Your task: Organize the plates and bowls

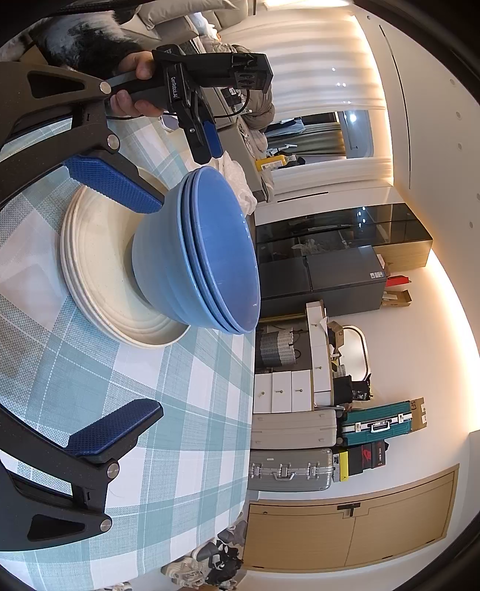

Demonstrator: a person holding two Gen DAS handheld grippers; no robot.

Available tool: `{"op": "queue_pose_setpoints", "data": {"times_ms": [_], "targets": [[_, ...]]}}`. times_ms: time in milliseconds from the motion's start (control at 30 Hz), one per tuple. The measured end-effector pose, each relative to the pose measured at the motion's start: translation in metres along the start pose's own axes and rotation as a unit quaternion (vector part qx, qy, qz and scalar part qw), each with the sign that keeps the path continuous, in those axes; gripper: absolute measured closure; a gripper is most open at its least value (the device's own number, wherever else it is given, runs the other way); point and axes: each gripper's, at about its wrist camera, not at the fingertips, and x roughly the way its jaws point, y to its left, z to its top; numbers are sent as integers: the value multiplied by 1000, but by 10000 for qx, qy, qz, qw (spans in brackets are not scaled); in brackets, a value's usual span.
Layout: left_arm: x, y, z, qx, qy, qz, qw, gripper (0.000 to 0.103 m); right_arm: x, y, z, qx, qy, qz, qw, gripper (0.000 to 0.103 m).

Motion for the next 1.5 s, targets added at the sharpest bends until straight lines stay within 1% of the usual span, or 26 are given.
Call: {"op": "queue_pose_setpoints", "data": {"times_ms": [1500], "targets": [[-1,-2,-2,21,-8,0,10000,2,-1,-1,-1,6,-6,5,10000,1]]}}
